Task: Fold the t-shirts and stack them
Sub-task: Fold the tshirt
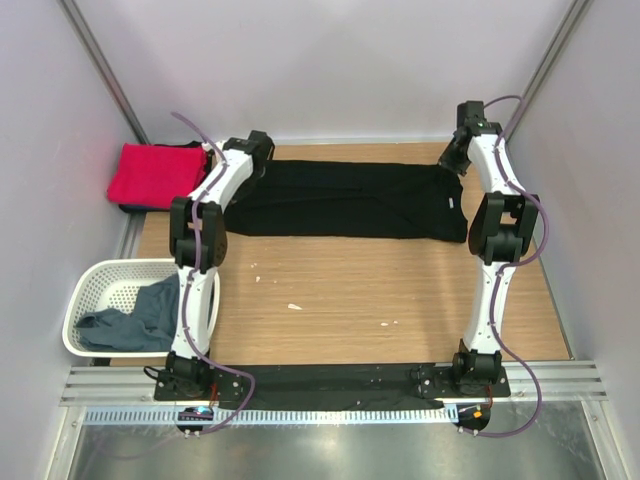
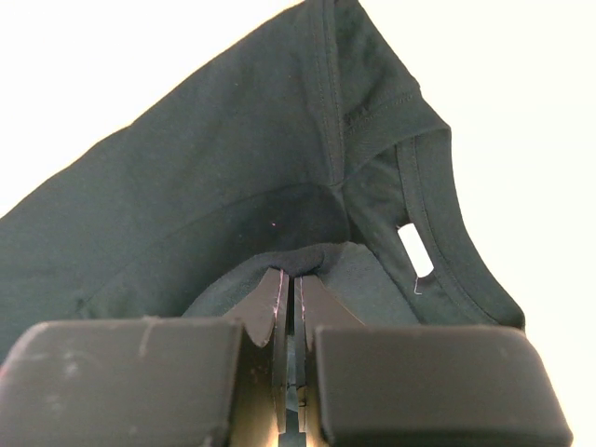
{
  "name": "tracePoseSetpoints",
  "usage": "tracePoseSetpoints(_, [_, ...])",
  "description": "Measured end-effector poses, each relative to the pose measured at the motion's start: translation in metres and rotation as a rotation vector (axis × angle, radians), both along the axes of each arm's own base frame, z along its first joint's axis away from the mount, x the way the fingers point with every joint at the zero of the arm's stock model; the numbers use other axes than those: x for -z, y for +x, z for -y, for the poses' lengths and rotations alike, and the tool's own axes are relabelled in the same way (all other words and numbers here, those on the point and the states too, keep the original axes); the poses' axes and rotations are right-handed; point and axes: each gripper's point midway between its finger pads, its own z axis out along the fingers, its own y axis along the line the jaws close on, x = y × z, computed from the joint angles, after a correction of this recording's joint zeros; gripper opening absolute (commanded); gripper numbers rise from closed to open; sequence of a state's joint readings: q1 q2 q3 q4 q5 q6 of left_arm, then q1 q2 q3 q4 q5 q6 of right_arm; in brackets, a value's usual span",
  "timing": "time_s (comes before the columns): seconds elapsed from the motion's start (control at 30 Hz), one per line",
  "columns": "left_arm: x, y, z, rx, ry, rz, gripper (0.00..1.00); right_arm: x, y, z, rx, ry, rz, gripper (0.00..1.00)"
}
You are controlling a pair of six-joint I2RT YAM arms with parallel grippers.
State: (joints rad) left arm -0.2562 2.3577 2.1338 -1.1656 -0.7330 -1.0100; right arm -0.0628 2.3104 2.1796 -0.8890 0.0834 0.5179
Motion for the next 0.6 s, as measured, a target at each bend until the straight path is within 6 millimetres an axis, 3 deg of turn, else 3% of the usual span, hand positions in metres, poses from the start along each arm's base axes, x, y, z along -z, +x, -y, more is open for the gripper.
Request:
tracePoseSetpoints(0.2, [0.011,-0.003,-0.005,-0.036,-0.003,-0.016,0.0,-0.001,0.003,0.0,0.0,0.001,0.01,0.01])
tracePoseSetpoints(0.47, [0.017,0.001,-0.007,-0.037,-0.005,-0.013,0.01,0.011,0.007,0.0,-0.003,0.003,0.004,0.01])
tracePoseSetpoints(0.5, [0.018,0.002,-0.007,-0.036,-0.004,-0.013,0.04,0.013,0.008,0.0,-0.003,0.004,0.004,0.01])
tracePoseSetpoints(0.57, [0.019,0.002,-0.006,-0.03,-0.003,-0.015,0.19,0.016,0.01,-0.001,-0.005,0.007,0.005,0.04])
tracePoseSetpoints(0.6, [0.02,0.003,-0.007,-0.024,-0.001,-0.018,0.26,0.018,0.011,-0.001,-0.006,0.008,0.005,0.15])
